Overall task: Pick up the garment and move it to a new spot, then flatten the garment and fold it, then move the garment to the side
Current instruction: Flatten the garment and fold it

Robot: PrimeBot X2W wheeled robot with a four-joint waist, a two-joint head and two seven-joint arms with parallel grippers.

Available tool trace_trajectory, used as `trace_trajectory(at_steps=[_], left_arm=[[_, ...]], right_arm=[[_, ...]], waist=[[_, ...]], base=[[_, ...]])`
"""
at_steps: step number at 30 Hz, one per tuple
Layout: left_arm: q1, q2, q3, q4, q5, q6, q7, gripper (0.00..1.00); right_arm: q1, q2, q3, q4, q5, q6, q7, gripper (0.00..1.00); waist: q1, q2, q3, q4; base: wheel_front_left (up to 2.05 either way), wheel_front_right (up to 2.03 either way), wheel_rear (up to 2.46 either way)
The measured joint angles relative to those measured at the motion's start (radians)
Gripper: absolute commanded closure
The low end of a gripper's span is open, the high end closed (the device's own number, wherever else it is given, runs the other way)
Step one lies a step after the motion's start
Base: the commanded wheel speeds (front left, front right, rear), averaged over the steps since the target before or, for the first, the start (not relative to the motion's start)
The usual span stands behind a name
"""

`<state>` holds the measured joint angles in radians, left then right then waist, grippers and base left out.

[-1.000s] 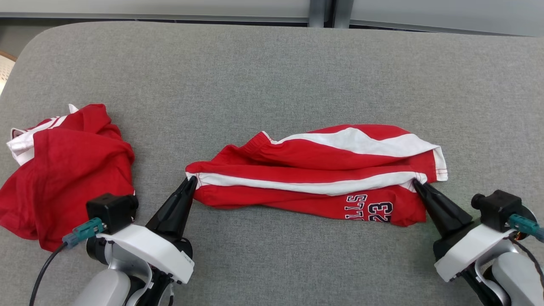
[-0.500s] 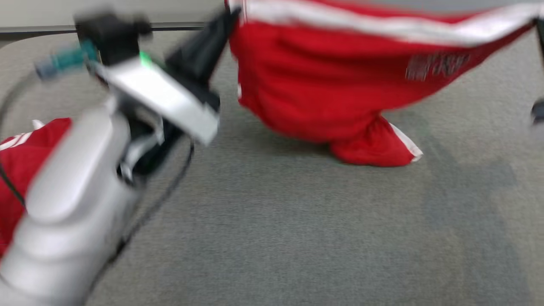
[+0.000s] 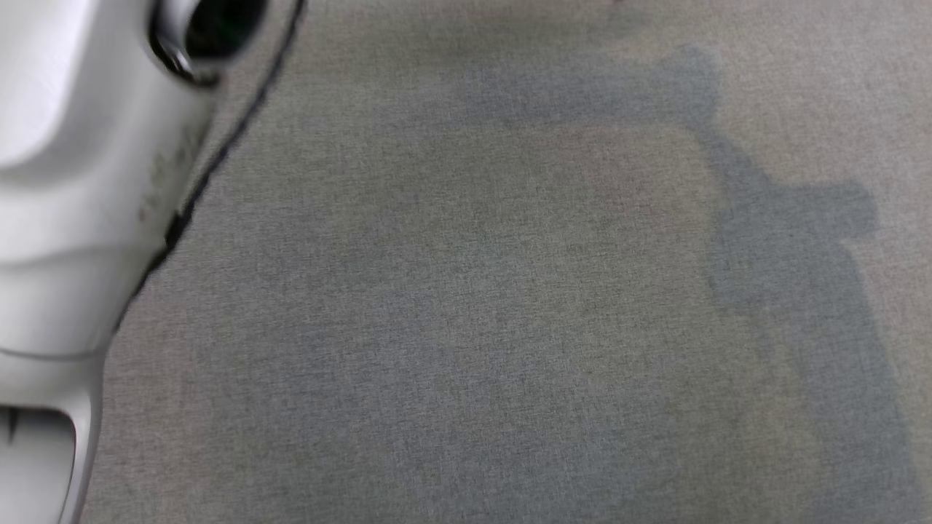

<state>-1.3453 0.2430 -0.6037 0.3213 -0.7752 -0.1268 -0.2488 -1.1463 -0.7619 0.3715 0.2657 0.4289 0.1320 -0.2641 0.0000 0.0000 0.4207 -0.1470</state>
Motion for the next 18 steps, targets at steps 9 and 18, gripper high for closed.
trace_trajectory(at_steps=[9,18], left_arm=[[0.376,0.1,-0.128,-0.194,-0.081,-0.003,-0.013,1.0],[0.932,0.156,-0.102,-0.382,-0.098,-0.003,-0.013,1.0]], right_arm=[[0.416,-0.034,-0.077,-0.14,0.044,0.0,0.0,1.0],[0.972,-0.041,-0.173,-0.376,0.057,0.0,0.0,1.0]], waist=[[0.0,0.0,0.05,0.024],[0.0,0.0,-0.001,0.075]], base=[[0.0,0.0,0.0],[0.0,0.0,0.0]])
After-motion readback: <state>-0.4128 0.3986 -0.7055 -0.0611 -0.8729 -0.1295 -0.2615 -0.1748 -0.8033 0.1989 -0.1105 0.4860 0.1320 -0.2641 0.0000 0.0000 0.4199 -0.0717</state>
